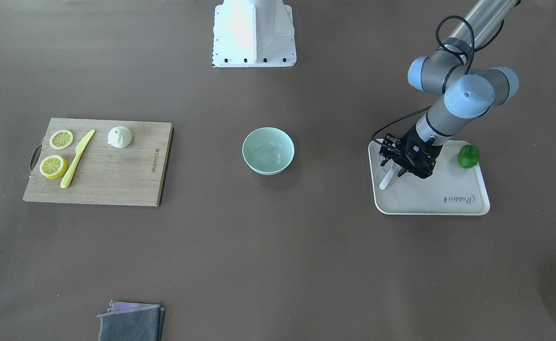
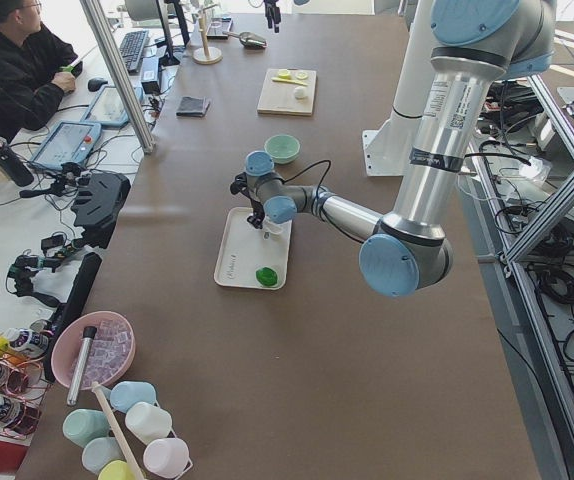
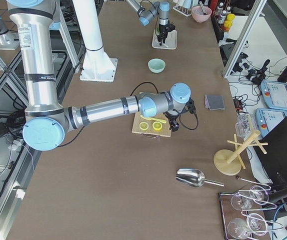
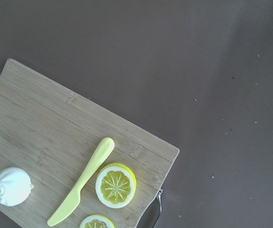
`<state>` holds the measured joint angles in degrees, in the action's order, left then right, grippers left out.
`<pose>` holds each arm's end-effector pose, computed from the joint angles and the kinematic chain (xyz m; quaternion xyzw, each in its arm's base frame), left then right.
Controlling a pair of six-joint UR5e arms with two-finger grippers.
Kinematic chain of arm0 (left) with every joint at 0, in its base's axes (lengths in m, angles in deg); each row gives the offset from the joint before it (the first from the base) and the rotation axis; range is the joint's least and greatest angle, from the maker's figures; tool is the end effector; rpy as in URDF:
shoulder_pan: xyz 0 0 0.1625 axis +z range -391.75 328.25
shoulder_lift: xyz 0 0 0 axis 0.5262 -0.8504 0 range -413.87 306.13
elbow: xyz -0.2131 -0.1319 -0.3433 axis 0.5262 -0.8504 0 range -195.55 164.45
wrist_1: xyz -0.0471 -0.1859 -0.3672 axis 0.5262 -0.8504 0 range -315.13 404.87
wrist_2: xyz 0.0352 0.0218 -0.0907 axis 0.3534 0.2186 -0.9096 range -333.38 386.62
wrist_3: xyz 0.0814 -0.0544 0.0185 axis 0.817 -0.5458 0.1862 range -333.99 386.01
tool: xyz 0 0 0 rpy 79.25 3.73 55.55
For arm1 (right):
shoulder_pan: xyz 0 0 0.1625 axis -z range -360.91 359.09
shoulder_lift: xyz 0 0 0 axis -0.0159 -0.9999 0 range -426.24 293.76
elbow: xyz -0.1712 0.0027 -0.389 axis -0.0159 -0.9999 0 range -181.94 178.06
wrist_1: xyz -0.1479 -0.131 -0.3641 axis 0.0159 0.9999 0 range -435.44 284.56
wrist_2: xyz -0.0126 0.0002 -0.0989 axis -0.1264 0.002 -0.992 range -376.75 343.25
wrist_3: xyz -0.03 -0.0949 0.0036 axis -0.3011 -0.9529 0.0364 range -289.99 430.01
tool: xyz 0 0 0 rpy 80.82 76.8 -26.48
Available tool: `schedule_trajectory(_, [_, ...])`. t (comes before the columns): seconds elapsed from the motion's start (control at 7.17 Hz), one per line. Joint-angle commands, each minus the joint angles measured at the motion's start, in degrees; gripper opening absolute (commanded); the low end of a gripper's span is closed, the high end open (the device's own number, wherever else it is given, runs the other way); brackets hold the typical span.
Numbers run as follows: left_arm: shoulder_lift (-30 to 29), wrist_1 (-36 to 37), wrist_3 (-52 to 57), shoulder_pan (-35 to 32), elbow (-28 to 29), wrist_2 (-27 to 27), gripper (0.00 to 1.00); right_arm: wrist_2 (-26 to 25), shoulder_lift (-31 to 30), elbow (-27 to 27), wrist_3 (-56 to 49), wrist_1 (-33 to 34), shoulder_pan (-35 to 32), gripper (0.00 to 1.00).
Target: Put spoon and bun in bowl
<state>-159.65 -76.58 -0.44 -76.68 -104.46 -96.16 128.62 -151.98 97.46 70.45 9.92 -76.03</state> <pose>0.3860 -0.4973 0.4582 0.1534 0.4304 0.2518 0.8531 -0.0852 -0.5208 0.5161 0.0784 -0.4734 -0.1831 0.8580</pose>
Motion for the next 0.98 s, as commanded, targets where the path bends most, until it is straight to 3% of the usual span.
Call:
schedule_trajectory(0.0, [0.1,0.0,-0.1,0.0,0.1,0.0,0.25,0.0,0.6,0.0,0.0,0.1,0.7,1.00])
schedule_trajectory(0.14, [0.1,0.0,-0.1,0.0,0.0,0.0,0.03,0.1,0.9,0.0,0.1,0.1,0.8,1.00])
schedule_trajectory(0.56, [0.4,0.2,0.0,-0.5,-2.0,-0.9,0.00,0.0,1.4,0.4,0.1,0.1,1.5,1.00])
schedule_trajectory(0.84, [-1.2,4.5,-0.5,-4.9,-5.4,-5.6,0.00,-0.5,5.4,0.4,12.9,0.0,4.7,1.00])
